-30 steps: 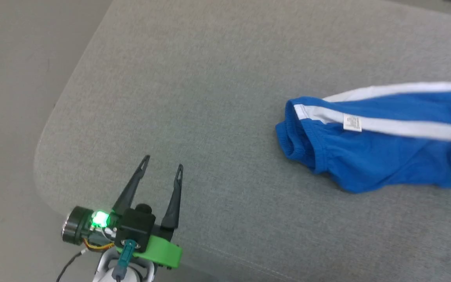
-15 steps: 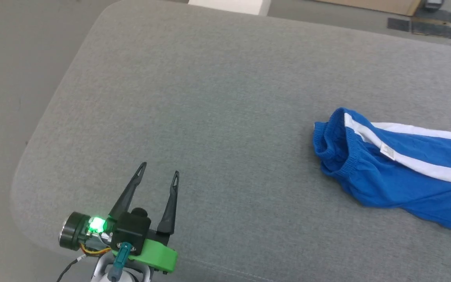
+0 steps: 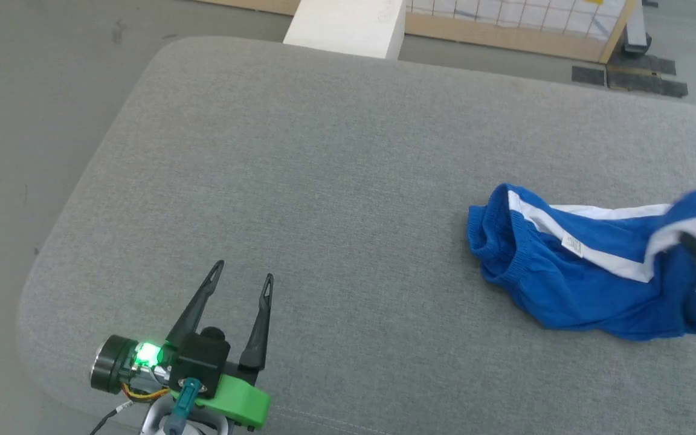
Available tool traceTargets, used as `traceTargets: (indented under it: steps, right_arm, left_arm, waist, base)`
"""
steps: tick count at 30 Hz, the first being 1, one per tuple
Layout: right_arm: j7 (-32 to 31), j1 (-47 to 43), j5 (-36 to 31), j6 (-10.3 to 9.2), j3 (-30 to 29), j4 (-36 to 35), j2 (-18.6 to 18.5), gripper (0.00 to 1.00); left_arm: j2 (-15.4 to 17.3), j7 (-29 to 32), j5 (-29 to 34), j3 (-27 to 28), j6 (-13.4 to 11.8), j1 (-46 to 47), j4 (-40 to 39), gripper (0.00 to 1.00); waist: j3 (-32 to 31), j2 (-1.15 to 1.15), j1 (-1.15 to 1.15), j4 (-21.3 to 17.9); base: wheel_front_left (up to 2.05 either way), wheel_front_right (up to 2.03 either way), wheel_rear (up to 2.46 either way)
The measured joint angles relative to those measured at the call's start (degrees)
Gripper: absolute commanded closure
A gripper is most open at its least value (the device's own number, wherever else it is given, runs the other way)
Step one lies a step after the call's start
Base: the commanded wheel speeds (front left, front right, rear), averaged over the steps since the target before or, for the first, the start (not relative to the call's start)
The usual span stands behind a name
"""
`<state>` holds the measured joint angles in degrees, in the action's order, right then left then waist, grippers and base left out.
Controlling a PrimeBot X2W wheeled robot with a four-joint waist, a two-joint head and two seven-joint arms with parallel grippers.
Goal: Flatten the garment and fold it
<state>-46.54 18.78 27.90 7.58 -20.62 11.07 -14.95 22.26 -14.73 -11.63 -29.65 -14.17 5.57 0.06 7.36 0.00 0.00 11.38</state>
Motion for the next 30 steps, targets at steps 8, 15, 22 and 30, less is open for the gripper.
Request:
traceTargets:
  steps: [8, 15, 22, 30]
  right_arm:
    - [-4.5, 1.6, 1.4, 0.00, 5.8, -6.4, 6.2, 1.00]
    - [-5.6, 2.8, -2.4, 0.00, 12.0, -6.4, 7.3, 1.00]
    - [-2.6, 2.8, -5.3, 0.00, 18.5, -2.9, 3.9, 0.78]
    - [3.3, 5.9, -6.7, 0.00, 35.2, -1.4, -3.1, 0.00]
  left_arm:
    - [-0.2, 0.0, 0.1, -0.1, 0.1, -0.1, -0.1, 0.00]
    - [-0.8, 0.0, 0.4, 0.1, 0.3, -0.1, -0.2, 0.00]
    - [-2.0, 0.0, 1.4, 0.3, 0.5, 0.0, 0.0, 0.00]
    - [-2.9, 0.0, 1.6, 0.8, 0.8, 0.1, 0.2, 0.00]
  waist:
    - [0.1, 0.00, 0.00, 1.8]
    - [1.9, 0.00, 0.00, 4.0]
    - [4.0, 0.00, 0.00, 6.2]
    - [5.3, 0.00, 0.00, 7.4]
  base:
    - [0.00, 0.00, 0.00]
    - [0.00, 0.00, 0.00]
    - [0.00, 0.00, 0.00]
    - [0.00, 0.00, 0.00]
